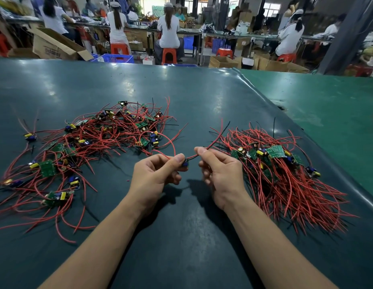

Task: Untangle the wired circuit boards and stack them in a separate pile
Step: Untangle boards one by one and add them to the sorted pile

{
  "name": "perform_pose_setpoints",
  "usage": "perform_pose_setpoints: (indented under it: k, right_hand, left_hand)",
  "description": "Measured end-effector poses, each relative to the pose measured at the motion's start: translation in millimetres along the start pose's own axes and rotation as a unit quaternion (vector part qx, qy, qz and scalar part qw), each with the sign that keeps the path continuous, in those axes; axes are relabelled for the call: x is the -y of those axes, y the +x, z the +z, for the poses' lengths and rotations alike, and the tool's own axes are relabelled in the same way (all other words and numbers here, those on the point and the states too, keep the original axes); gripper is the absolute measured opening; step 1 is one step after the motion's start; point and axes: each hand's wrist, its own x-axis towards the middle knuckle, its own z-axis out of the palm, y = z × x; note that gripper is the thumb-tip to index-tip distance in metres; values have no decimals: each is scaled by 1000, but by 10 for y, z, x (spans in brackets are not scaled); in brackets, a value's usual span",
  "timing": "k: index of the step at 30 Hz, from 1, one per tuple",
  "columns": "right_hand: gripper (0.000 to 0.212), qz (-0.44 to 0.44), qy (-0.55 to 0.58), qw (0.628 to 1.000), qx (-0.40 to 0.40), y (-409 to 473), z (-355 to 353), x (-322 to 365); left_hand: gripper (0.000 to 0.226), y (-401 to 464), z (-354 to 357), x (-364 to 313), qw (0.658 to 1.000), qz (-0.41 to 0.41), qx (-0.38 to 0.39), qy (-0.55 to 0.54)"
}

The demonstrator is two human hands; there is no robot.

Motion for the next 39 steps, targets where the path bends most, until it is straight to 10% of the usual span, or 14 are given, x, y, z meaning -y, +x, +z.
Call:
perform_pose_setpoints:
  k: [7, 15, 25, 32, 35, 39]
  right_hand:
    - [26, -84, 87, 983, -138, 137, -56, 66]
    - [13, -299, -245, 911, -146, 97, -142, -3]
    - [9, -189, -432, 882, -5, 62, -116, -120]
    - [52, -194, -544, 816, -27, 3, -150, -62]
    - [33, -233, -432, 869, -58, -5, -150, 21]
    - [33, -95, -175, 975, 99, -112, -32, 63]
  left_hand:
    - [36, 0, -3, -16, 1000, -3, 4, -20]
    - [17, 41, -20, -38, 990, 5, -86, -114]
    - [11, 100, -62, 24, 981, 77, -173, -28]
    - [28, 97, -65, -31, 980, 123, -159, 0]
    - [41, 87, -34, -63, 983, 95, -90, -131]
    - [54, 39, -58, -44, 987, 152, -48, -2]
